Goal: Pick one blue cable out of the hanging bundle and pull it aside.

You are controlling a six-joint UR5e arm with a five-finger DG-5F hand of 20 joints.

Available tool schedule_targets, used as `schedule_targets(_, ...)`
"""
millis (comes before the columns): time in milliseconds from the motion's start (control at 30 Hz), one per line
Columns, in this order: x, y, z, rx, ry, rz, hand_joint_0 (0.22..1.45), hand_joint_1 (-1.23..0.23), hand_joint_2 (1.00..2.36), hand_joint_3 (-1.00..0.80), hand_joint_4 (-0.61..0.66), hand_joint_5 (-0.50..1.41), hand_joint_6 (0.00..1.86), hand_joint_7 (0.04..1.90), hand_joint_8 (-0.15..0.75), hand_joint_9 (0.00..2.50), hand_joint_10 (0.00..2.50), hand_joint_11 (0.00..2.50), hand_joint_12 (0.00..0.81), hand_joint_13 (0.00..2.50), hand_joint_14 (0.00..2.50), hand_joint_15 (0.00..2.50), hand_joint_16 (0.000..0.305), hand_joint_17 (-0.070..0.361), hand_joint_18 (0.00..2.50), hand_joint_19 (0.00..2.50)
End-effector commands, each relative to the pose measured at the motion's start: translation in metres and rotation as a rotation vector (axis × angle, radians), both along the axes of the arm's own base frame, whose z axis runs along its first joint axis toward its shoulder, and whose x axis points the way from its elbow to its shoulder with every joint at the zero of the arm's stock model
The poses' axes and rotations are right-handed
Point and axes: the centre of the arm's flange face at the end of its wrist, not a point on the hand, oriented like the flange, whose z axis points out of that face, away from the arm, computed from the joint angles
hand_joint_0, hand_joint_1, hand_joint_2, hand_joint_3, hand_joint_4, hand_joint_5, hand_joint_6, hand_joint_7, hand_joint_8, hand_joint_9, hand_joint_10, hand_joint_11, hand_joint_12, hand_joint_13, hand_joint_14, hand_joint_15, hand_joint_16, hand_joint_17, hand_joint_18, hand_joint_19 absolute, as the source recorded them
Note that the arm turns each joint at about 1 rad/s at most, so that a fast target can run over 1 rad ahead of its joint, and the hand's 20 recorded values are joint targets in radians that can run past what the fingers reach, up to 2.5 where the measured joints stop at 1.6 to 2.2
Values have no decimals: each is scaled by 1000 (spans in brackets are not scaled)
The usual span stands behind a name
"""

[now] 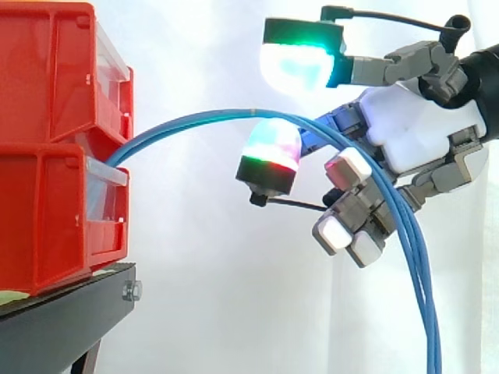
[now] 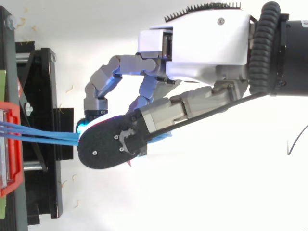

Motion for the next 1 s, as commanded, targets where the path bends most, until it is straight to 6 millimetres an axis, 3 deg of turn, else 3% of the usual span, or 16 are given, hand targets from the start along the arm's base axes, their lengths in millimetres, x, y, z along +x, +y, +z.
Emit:
schedule_targets(0, 0, 0, 0, 0, 1, 2, 547, -567, 1002, -413, 13, -58, 850, 798, 280, 1211, 19, 493, 416, 799, 19, 501, 63, 141, 640, 625)
schedule_targets(367, 1, 3, 0, 0, -5, 5, 589, -807, 1003, -162, 32, -63, 870, 764, 293, 1205, 20, 528, 424, 831, 18, 493, 65, 145, 703, 598)
schedule_targets(467, 1, 3, 0, -1, -5, 7, 643, -895, 1011, -132, 25, -76, 880, 877, 262, 1159, 22, 568, 388, 796, 20, 511, 56, 125, 655, 600)
schedule_targets(600, 1, 2, -2, -1, -3, 6, 772, -963, 1014, -279, -117, -91, 903, 1086, 237, 1118, 26, 560, 347, 759, 21, 494, 49, 110, 612, 577)
schedule_targets(733, 0, 0, -1, -1, -5, 2, 831, -979, 1002, -461, -169, -74, 924, 1151, 236, 1171, 23, 536, 340, 794, 21, 480, 47, 107, 636, 584)
schedule_targets(967, 0, -1, -2, -15, 2, 11, 783, -1003, 1000, -500, -179, -52, 923, 1126, 239, 1251, 24, 523, 334, 855, 23, 492, 46, 104, 702, 557)
